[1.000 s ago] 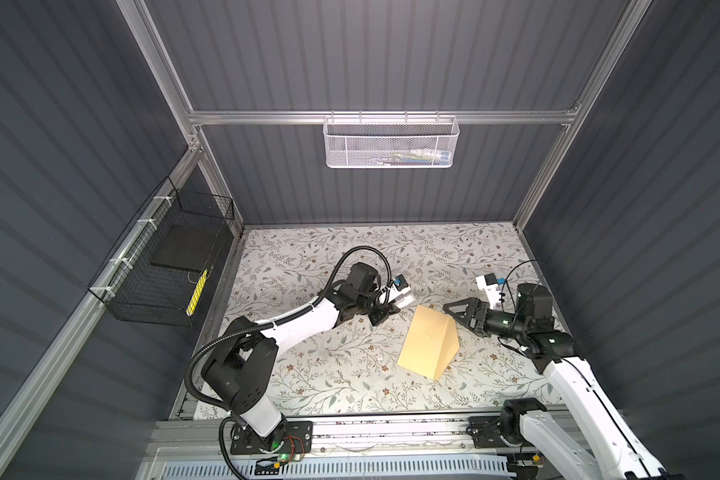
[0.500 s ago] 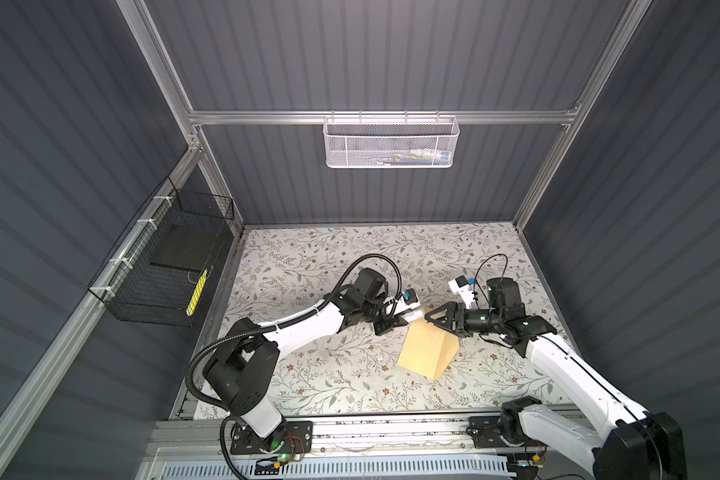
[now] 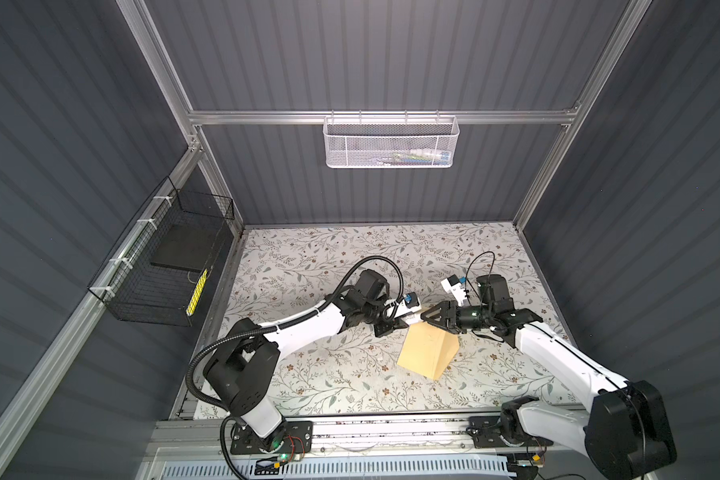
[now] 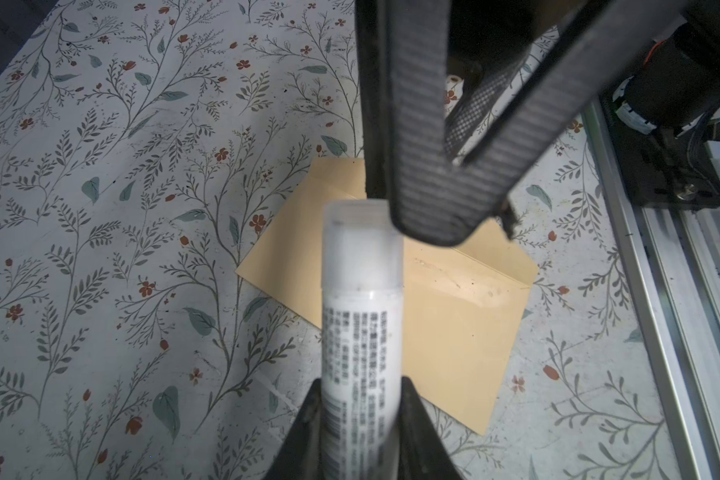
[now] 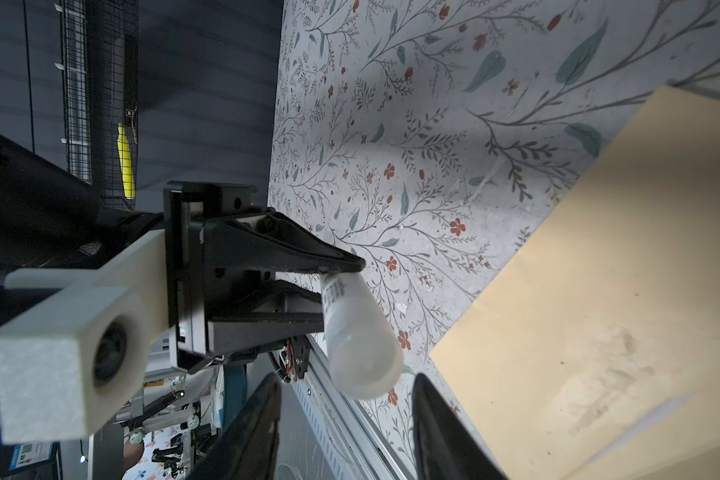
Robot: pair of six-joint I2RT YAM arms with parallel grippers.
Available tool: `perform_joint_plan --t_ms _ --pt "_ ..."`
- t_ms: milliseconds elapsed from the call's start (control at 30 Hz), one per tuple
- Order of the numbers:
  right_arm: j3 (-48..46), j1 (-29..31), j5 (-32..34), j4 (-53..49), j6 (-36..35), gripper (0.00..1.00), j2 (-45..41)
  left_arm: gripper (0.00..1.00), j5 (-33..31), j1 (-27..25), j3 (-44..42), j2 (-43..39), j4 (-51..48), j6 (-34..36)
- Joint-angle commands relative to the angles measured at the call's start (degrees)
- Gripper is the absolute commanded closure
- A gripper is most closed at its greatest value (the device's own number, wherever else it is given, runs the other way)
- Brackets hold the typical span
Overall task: Place the letter into the envelope and seal it
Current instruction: 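Grasp the glue stick cap with the right gripper beside the left gripper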
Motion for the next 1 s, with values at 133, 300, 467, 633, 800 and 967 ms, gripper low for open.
perform_joint_plan --t_ms 133,300,467,633,800,967 --pt "-0.2 0.5 -0.5 3.8 0.6 0.53 1.7 0.96 2.1 -0.4 0.0 -1.3 -0.5 1.2" --pt "-0.5 0.9 -0.9 5.4 1.4 0.58 2.9 0.96 2.1 -0.5 0.1 -1.1 -0.6 0.9" --pt "-0.9 1.2 -0.7 6.0 1.7 0.64 3.3 0.97 2.2 -0.5 0.2 -0.8 -0.6 0.9" --pt "-1.1 1.2 -0.9 5.9 2.0 0.72 3.3 0.98 1.5 -0.5 0.0 -0.5 -0.2 0.8" --pt "-1.2 1.2 -0.7 5.8 2.1 0.80 3.6 0.99 1.6 -0.5 0.0 0.1 0.0 0.3" --pt "-0.5 1.1 0.0 4.3 1.3 0.84 3.4 1.00 1.6 -0.5 -0.4 -0.1 0.6 -0.2"
